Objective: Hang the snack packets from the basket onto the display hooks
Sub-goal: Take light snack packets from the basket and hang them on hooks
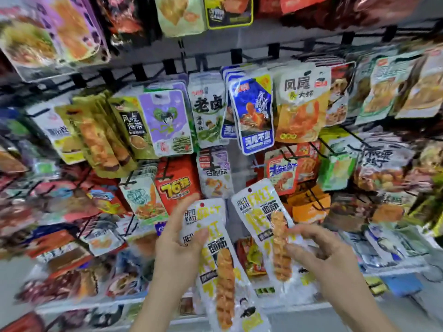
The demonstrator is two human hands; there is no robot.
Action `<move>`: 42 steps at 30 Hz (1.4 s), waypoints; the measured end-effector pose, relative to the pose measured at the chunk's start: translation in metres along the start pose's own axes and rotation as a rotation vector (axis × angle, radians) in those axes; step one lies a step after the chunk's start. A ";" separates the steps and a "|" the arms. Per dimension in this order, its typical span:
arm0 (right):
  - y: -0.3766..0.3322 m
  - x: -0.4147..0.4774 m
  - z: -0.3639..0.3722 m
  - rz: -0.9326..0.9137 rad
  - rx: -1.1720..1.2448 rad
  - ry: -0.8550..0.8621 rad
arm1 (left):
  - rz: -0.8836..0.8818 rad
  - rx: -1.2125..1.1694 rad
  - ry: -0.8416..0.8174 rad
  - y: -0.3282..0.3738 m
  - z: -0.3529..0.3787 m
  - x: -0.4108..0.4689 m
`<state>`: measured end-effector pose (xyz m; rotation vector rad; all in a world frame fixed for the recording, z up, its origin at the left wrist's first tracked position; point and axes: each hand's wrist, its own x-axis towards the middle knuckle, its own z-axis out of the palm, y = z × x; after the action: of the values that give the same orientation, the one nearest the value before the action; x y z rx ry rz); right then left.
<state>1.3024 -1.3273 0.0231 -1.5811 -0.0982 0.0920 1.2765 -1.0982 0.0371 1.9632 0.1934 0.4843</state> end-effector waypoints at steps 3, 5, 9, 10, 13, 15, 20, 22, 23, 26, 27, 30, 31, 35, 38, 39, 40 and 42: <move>0.005 0.007 0.004 0.053 0.118 -0.023 | -0.027 0.176 -0.101 -0.006 0.003 -0.002; 0.012 0.010 0.010 0.070 0.116 -0.091 | -0.042 0.193 -0.118 -0.003 0.006 0.000; 0.022 0.014 0.022 0.128 -0.049 -0.179 | -0.023 0.085 -0.159 0.010 0.009 0.005; 0.023 0.013 0.025 0.143 -0.065 -0.182 | -0.022 0.080 -0.177 0.010 0.009 0.006; 0.021 0.012 0.033 0.173 -0.036 -0.125 | -0.032 0.045 -0.220 0.002 0.006 0.008; 0.020 0.010 0.038 0.147 -0.064 -0.063 | -0.081 -0.020 -0.247 -0.002 0.004 0.011; 0.023 0.010 0.042 0.066 -0.319 -0.048 | -0.059 0.073 -0.370 -0.016 0.013 0.021; 0.015 0.023 0.032 0.110 -0.349 -0.090 | -0.017 0.128 -0.401 -0.022 0.020 0.026; 0.009 0.033 0.028 0.161 -0.284 -0.107 | 0.009 0.154 -0.407 -0.024 0.024 0.028; 0.004 0.063 0.022 0.310 -0.029 -0.117 | 0.079 0.228 -0.412 -0.024 0.040 0.038; 0.005 0.071 0.025 0.322 0.046 -0.102 | 0.095 0.249 -0.408 -0.023 0.045 0.041; 0.012 0.090 0.028 0.339 0.163 -0.054 | 0.069 0.188 -0.354 -0.025 0.059 0.050; 0.014 0.095 0.026 0.331 0.184 -0.032 | 0.046 0.143 -0.326 -0.026 0.061 0.052; 0.021 0.117 0.012 0.236 0.252 0.005 | -0.001 0.069 -0.259 -0.033 0.064 0.056; 0.023 0.131 0.014 0.204 0.232 -0.004 | -0.015 0.078 -0.263 -0.034 0.067 0.062; 0.025 0.135 0.016 0.216 0.222 -0.012 | -0.017 0.096 -0.261 -0.033 0.068 0.063; 0.029 0.139 0.018 0.229 0.217 -0.016 | -0.020 0.117 -0.255 -0.033 0.070 0.066; 0.034 0.146 0.022 0.247 0.226 -0.011 | -0.021 0.136 -0.236 -0.033 0.075 0.070</move>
<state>1.4454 -1.2881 -0.0111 -1.3604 0.0971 0.2949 1.3736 -1.1219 -0.0026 2.1299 0.0980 0.2272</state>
